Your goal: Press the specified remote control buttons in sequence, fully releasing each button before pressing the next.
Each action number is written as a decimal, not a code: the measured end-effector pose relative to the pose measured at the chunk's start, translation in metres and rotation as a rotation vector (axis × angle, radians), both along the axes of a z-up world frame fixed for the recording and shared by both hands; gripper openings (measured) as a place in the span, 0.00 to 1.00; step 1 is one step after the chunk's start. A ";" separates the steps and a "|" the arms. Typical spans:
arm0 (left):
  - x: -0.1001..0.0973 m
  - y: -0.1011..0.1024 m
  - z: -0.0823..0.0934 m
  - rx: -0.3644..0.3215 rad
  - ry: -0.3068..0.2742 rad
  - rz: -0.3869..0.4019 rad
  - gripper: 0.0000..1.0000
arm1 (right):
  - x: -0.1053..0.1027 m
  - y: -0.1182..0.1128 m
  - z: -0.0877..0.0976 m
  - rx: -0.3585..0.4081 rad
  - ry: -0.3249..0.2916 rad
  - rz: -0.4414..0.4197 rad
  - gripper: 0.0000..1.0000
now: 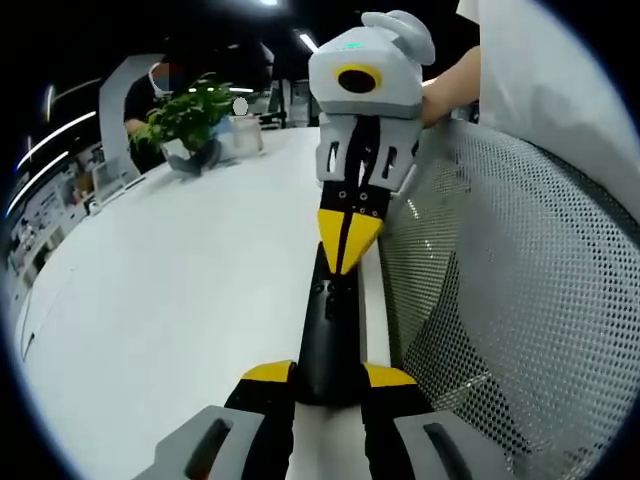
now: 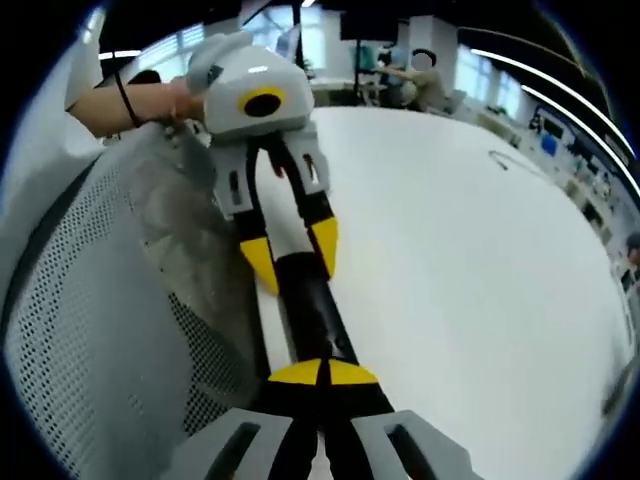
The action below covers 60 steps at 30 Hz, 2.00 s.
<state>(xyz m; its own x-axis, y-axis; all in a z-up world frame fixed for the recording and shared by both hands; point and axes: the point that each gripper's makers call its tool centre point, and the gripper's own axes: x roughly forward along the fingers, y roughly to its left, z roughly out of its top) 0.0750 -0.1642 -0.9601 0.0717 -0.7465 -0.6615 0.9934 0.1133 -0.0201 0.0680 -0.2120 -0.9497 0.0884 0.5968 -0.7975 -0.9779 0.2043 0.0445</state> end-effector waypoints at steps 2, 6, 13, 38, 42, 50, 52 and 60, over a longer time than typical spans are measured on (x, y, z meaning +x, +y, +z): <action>0.000 0.000 0.000 0.000 0.000 0.000 0.25 | -0.004 0.004 -0.001 -0.008 -0.006 0.030 0.00; 0.001 0.000 -0.001 0.001 0.000 0.000 0.25 | -0.007 0.009 -0.003 -0.040 -0.027 0.080 0.00; 0.000 0.000 -0.001 0.001 0.000 -0.007 0.25 | -0.007 0.010 -0.005 -0.110 -0.030 0.114 0.00; -0.001 -0.001 -0.001 -0.004 0.006 -0.003 0.25 | 0.003 0.004 -0.003 -0.078 -0.014 0.030 0.00; -0.001 -0.001 0.000 -0.003 0.005 -0.005 0.24 | 0.003 0.006 -0.003 -0.096 -0.021 0.045 0.00; -0.001 -0.001 -0.001 0.008 -0.007 -0.025 0.24 | 0.006 0.007 -0.005 -0.208 -0.064 0.097 0.00; -0.001 -0.001 -0.001 0.011 -0.008 -0.029 0.24 | 0.007 0.008 -0.006 -0.225 -0.068 0.105 0.00; -0.001 0.001 -0.001 0.008 -0.008 -0.035 0.24 | 0.009 0.009 -0.005 -0.196 0.049 0.058 0.00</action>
<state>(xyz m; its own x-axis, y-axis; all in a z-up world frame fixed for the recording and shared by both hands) 0.0742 -0.1632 -0.9615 0.0511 -0.7431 -0.6672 0.9968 0.0788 -0.0114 0.0773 -0.2026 -0.9551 0.0167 0.4330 -0.9013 -0.9860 0.1568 0.0570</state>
